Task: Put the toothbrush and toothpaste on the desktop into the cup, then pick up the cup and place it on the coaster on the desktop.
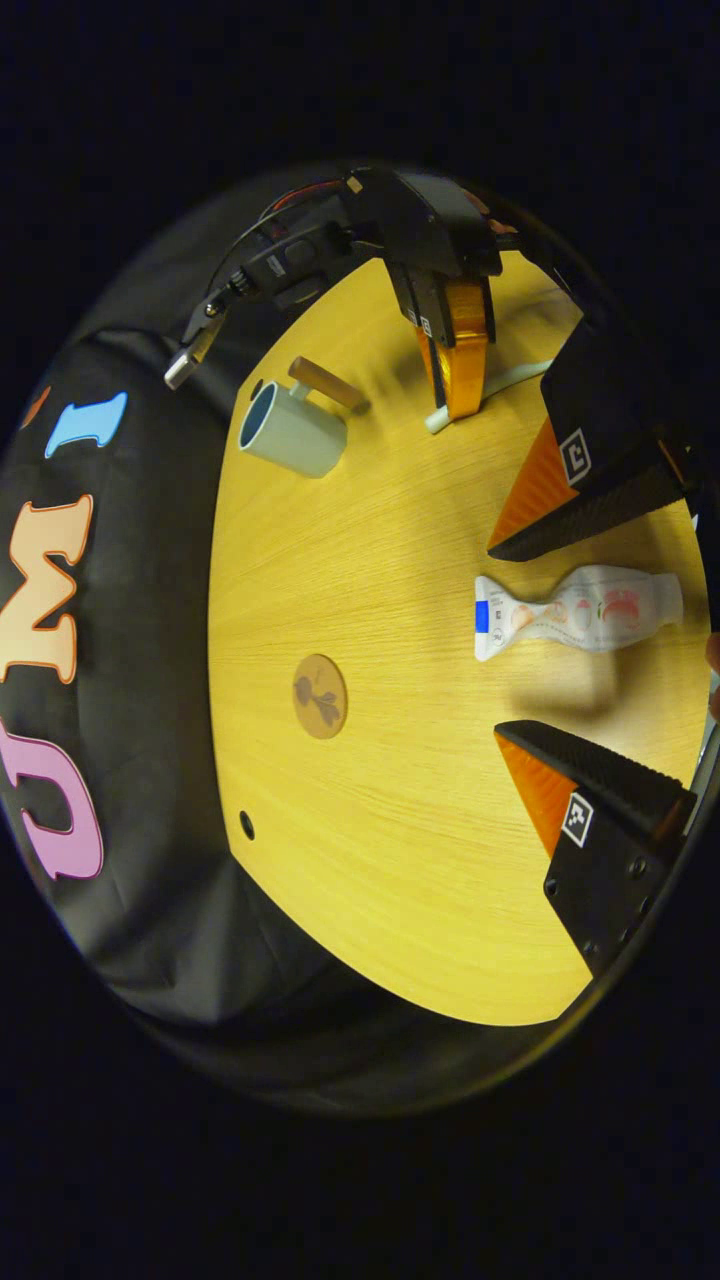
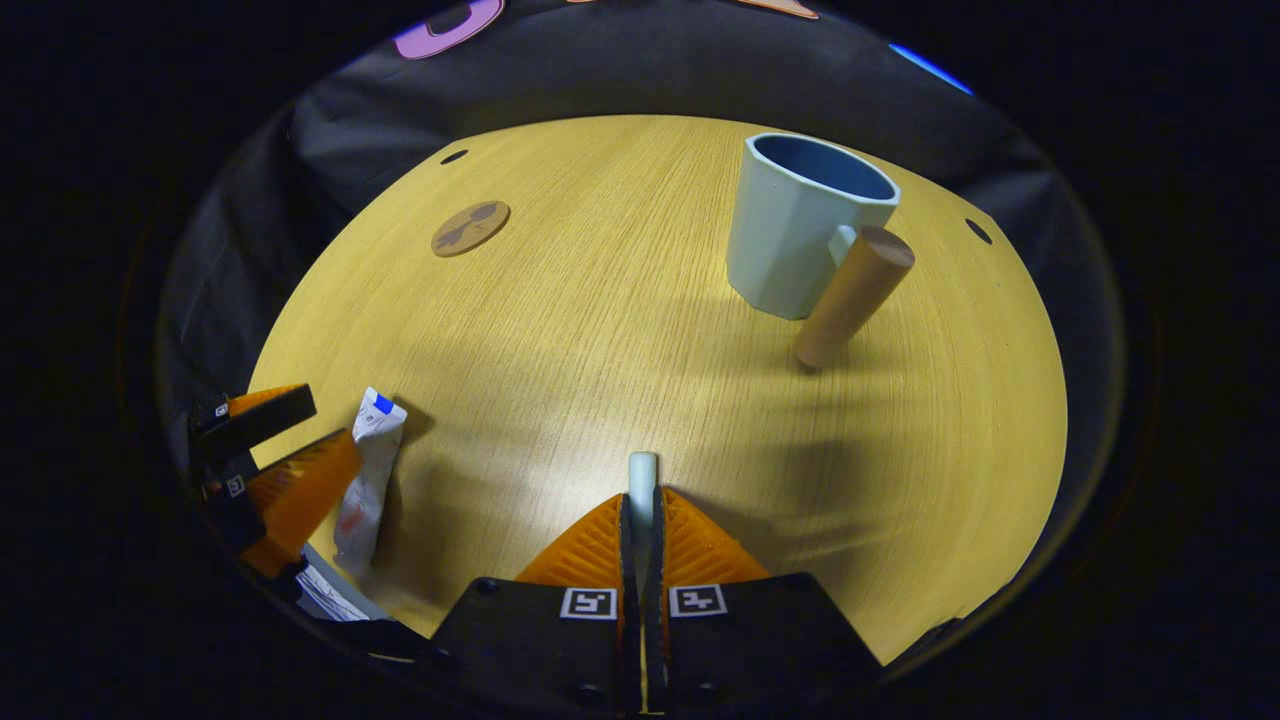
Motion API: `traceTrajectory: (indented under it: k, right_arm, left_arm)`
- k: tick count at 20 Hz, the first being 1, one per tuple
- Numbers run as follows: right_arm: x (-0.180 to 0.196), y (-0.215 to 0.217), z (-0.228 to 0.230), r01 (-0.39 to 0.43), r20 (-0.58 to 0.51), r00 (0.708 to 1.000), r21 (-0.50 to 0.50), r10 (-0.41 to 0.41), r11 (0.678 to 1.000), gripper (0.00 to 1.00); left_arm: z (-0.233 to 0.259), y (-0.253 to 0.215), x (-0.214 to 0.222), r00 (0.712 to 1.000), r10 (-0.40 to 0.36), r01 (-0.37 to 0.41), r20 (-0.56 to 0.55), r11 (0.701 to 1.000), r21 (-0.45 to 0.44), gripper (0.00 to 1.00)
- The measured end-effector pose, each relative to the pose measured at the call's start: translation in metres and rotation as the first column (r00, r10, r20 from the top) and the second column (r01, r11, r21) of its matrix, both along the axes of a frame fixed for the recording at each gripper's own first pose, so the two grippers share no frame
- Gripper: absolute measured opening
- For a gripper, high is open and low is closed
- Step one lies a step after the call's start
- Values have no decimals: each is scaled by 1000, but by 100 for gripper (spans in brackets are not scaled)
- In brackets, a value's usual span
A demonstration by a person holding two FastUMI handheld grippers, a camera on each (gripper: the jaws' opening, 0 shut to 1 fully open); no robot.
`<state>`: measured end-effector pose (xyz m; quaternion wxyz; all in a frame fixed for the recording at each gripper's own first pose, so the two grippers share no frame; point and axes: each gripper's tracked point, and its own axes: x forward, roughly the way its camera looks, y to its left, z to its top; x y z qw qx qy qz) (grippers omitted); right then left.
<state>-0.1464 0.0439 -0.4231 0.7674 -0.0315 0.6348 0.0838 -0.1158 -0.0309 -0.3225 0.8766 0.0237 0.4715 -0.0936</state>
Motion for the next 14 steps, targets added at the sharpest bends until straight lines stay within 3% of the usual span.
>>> traceTrajectory:
  k: [6, 12, 14]
  right_arm:
    - [0, 0, 1, -8, 9, 1000, 5, 8, 1000, 5]
    - [0, 0, 1, -25, 11, 1000, 10, 25, 1000, 5]
    - [1, 0, 1, -30, 11, 1000, 13, 29, 999, 5]
  left_arm:
    - [-26, -3, -14, 993, 11, -10, -120, 1000, 7, 95]
    - [-31, -2, -11, 989, -12, 21, -145, 998, 55, 96]
    - [-33, -2, -9, 988, 4, 5, -155, 998, 56, 87]
